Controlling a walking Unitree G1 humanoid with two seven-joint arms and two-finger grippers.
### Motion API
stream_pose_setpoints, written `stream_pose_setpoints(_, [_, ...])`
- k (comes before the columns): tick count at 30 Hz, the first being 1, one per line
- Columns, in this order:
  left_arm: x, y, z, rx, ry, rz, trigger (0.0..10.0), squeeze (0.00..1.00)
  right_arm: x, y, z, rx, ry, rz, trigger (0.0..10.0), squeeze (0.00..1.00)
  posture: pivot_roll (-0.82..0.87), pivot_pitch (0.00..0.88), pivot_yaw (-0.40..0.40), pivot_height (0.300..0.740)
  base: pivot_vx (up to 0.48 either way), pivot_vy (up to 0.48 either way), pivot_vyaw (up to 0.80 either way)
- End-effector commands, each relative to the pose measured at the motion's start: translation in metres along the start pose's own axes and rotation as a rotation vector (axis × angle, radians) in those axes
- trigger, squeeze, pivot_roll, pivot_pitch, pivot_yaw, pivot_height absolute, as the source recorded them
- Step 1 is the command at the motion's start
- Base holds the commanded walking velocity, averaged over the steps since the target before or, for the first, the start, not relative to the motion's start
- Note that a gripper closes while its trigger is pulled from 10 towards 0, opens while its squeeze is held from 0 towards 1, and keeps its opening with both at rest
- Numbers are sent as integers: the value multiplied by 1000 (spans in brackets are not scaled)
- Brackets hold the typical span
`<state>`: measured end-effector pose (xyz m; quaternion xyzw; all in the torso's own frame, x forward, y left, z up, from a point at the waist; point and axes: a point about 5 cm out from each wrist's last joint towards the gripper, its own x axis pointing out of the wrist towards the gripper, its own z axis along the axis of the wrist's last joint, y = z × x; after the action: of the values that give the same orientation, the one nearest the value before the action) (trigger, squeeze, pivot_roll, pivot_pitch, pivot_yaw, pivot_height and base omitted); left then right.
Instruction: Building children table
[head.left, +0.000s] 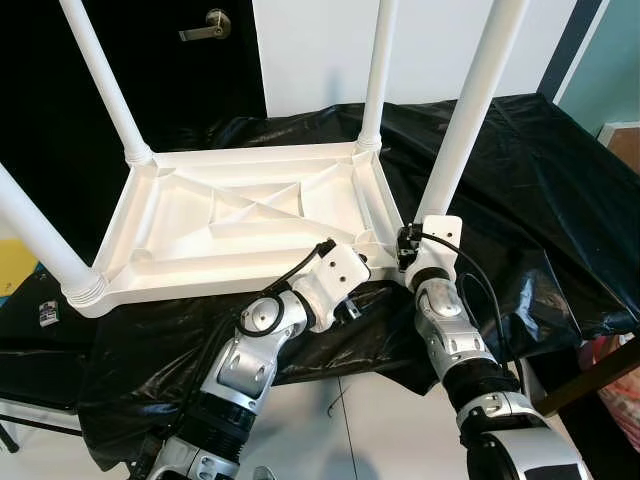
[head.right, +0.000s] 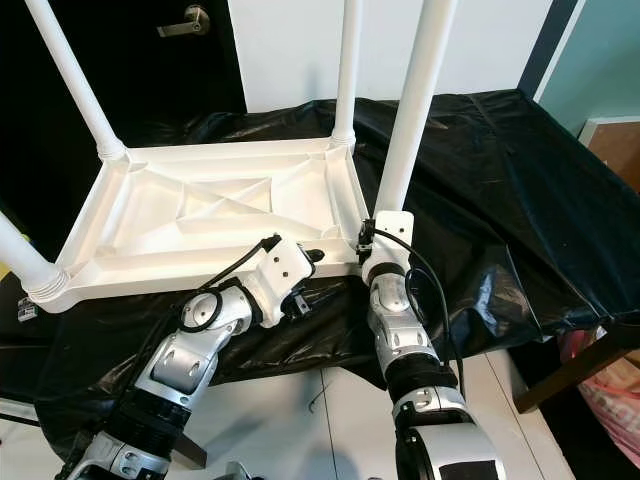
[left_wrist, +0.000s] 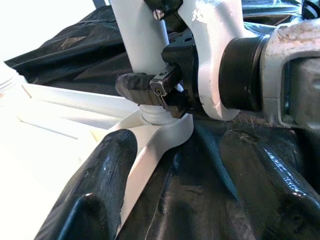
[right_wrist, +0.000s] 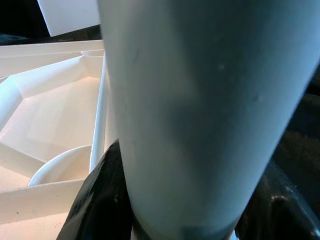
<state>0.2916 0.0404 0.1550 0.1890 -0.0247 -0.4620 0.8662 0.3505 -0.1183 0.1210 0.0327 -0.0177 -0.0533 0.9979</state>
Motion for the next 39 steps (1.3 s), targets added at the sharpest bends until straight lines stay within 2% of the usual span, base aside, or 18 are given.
stream_pose_setpoints(1, [1, 1, -4, 2, 11, 75, 10000, 0, -7, 4, -15, 13, 69, 10, 10000, 0, -31, 3, -3, 740, 0, 0, 0])
stream_pose_setpoints(11, [1, 5, -4, -25, -6, 104, 10000, 0, -10, -1, -12, -43, 34, -2, 10000, 0, -33, 8, -2, 740, 0, 0, 0])
stream_pose_setpoints(12, [0, 5, -4, -37, -15, 108, 10000, 0, -11, -3, -11, -55, 20, 2, 10000, 467, -34, 10, -2, 740, 0, 0, 0])
stream_pose_setpoints(16, [0, 5, -5, -45, -21, 111, 10000, 0, -12, -4, -11, -64, 10, 5, 10000, 467, -34, 11, -2, 740, 0, 0, 0])
stream_pose_setpoints(17, [0, 5, -5, -56, -29, 115, 10000, 0, -13, -7, -12, -57, 6, 2, 10000, 1000, -33, 10, -2, 740, 0, 0, 0])
stream_pose_setpoints(23, [-10, 13, -11, -124, -34, 160, 10000, 0, -26, -23, -8, -23, -84, 44, 10000, 1000, -16, 34, -28, 740, 0, 0, 0])
stream_pose_setpoints(26, [-14, 15, -12, -139, -40, 174, 10000, 0, -30, -28, -10, -1, -81, 57, 10000, 1000, -15, 37, -30, 740, 0, 0, 0])
stream_pose_setpoints(27, [-17, 15, -13, -157, -41, 181, 10000, 0, -32, -30, -9, 6, -85, 83, 10000, 0, -13, 42, -30, 740, 0, 0, 0])
stream_pose_setpoints(32, [-18, 15, -12, -193, -61, 181, 10000, 0, -35, -34, -9, 2, -99, 126, 10000, 0, -11, 47, -18, 740, 0, 0, 0])
stream_pose_setpoints(39, [-21, 12, -11, -190, -91, 162, 10000, 0, -43, -45, -10, -19, -107, 190, 10000, 0, -33, 52, -6, 740, 0, 0, 0])
